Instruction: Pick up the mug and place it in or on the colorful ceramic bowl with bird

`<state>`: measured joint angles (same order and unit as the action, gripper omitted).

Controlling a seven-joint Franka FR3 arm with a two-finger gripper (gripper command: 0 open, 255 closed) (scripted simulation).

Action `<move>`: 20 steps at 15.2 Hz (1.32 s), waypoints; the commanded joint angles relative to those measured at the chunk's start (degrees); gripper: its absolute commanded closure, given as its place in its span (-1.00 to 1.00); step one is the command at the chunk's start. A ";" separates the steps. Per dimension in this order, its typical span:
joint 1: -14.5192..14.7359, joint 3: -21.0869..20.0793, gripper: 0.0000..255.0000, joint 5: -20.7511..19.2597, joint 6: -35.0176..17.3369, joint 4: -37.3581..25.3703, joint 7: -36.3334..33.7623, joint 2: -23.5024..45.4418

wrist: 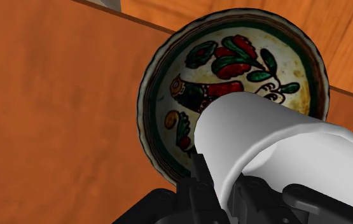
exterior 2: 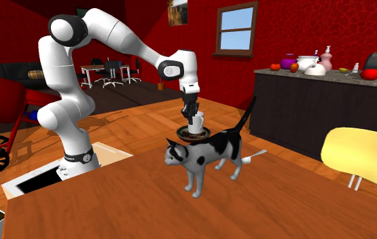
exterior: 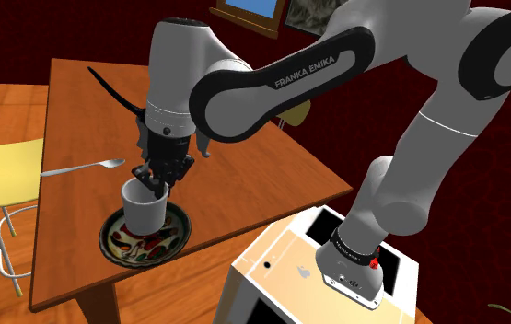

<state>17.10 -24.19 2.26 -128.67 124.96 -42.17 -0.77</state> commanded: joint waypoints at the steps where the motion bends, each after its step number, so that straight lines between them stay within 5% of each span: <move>1: 0.00 0.00 1.00 0.00 -0.02 0.00 0.00 -0.01; 2: 0.00 0.00 1.00 0.00 -0.02 0.00 0.00 -0.01; 3: 0.00 0.00 -1.00 0.00 -0.02 0.00 0.00 0.00; 8: 0.00 0.00 -1.00 0.00 -0.02 0.00 0.00 0.00; 12: -0.23 0.42 -1.00 1.65 7.08 -3.59 1.23 -3.79; 20: -0.21 0.43 -1.00 1.65 7.07 -3.59 1.22 -3.78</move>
